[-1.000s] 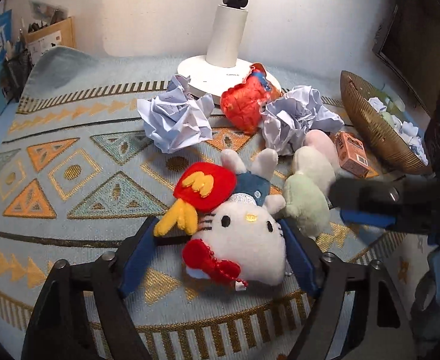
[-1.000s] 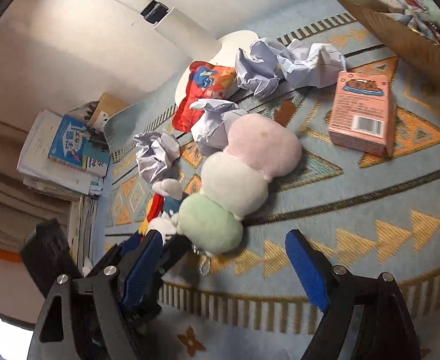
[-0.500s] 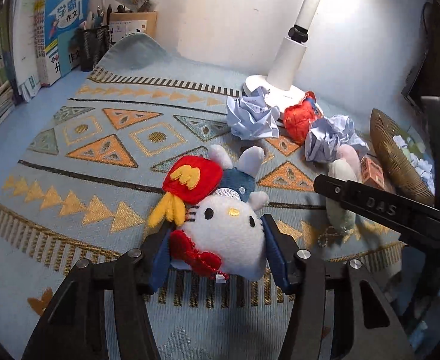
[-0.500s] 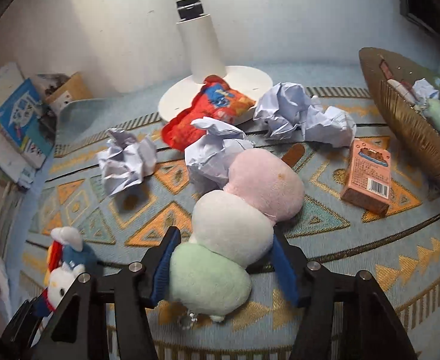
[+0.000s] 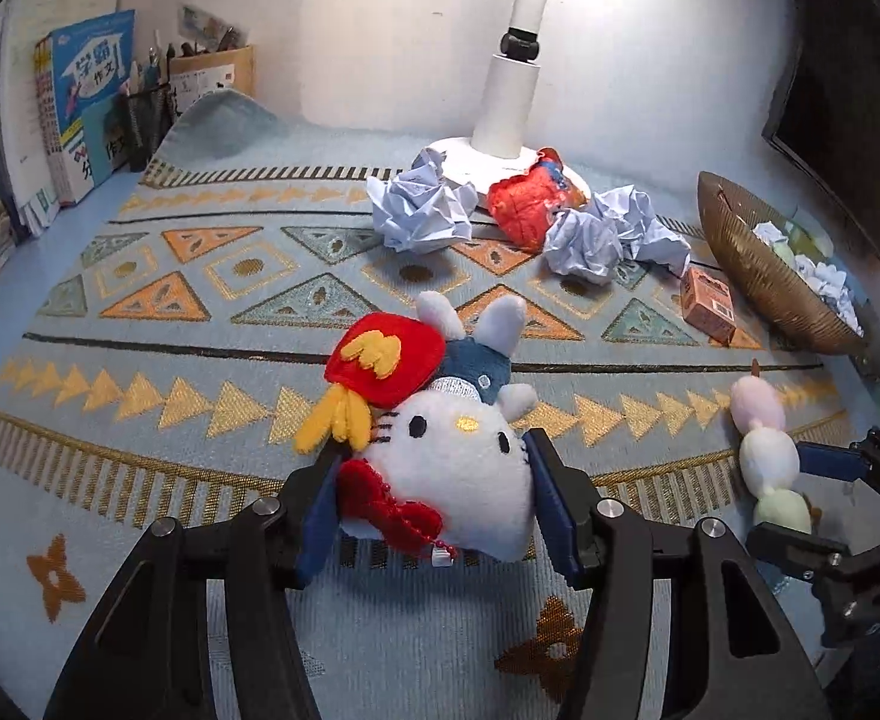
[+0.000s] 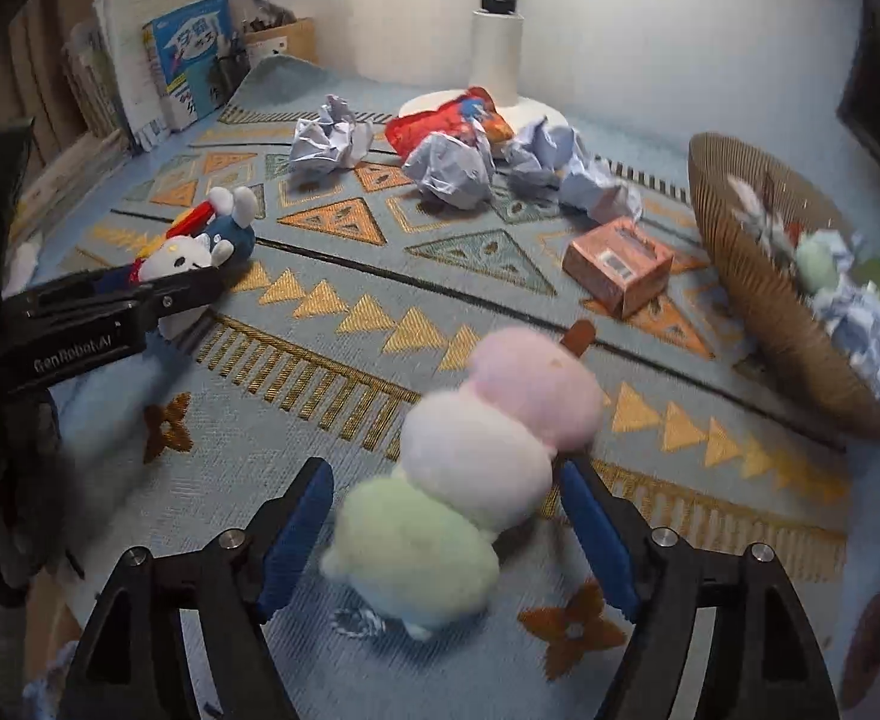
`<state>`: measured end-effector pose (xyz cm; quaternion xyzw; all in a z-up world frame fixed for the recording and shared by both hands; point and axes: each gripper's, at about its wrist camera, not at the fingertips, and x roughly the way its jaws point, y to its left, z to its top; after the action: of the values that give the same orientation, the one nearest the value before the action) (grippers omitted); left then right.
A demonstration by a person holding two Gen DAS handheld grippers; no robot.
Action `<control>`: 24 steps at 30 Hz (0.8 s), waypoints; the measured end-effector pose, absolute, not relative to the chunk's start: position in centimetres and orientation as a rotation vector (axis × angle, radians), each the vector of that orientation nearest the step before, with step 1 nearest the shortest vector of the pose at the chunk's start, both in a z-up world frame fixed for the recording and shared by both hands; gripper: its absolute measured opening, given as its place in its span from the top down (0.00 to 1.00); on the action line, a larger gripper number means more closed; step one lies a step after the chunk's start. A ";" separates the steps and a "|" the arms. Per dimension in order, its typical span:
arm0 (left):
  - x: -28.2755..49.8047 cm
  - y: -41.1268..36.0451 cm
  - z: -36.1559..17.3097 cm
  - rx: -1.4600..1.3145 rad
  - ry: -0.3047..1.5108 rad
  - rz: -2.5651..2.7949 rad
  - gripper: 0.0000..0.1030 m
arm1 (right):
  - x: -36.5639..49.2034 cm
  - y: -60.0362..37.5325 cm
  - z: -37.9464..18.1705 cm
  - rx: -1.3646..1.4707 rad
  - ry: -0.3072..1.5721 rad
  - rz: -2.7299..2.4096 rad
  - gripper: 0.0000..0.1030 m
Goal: Organize objects
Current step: 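Grasp the Hello Kitty plush with the left gripper while the right grasps the plush stack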
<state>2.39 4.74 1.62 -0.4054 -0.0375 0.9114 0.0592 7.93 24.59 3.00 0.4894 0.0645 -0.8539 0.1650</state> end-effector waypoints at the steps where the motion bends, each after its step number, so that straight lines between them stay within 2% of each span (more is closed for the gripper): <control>1: 2.5 5.3 1.6 -1.223 -0.072 2.764 0.47 | 7.8 25.4 2.6 1.407 0.069 -2.398 0.22; 5: 2.3 5.8 1.4 -1.250 -0.024 2.742 0.45 | 8.8 25.7 2.0 1.360 -0.159 -2.425 0.08; 8: 2.3 5.6 1.4 -1.246 -0.045 2.741 0.45 | 9.5 25.9 1.8 1.315 -0.293 -2.481 0.07; 10: 2.6 5.5 1.5 -1.236 -0.034 2.773 0.45 | 9.5 26.3 1.8 1.310 -0.440 -2.551 0.11; 12: 2.8 5.3 1.8 -1.221 -0.046 2.803 0.45 | 9.7 26.1 1.9 1.334 -0.550 -2.644 0.21; 14: 2.7 5.0 1.7 -1.230 -0.075 2.795 0.46 | 9.5 25.1 2.1 1.366 -0.462 -2.728 0.26; 17: 2.5 5.4 1.4 -1.257 -0.046 2.789 0.46 | 9.7 23.4 1.9 1.381 -0.255 -2.811 0.27; 19: 2.5 5.6 1.4 -1.260 -0.029 2.791 0.46 | 9.8 23.6 2.0 1.375 -0.262 -2.799 0.41; 20: 2.5 5.6 1.4 -1.258 -0.033 2.792 0.47 | 9.9 23.9 2.2 1.366 -0.280 -2.787 0.58; 24: 2.6 5.2 1.7 -1.268 -0.082 2.771 0.48 | 10.8 24.4 2.6 1.349 -0.325 -2.731 0.58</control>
<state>2.55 5.21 1.70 -0.4154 -0.0270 0.9081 0.0466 10.79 24.39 2.55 0.4402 -0.1059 -0.8908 0.0392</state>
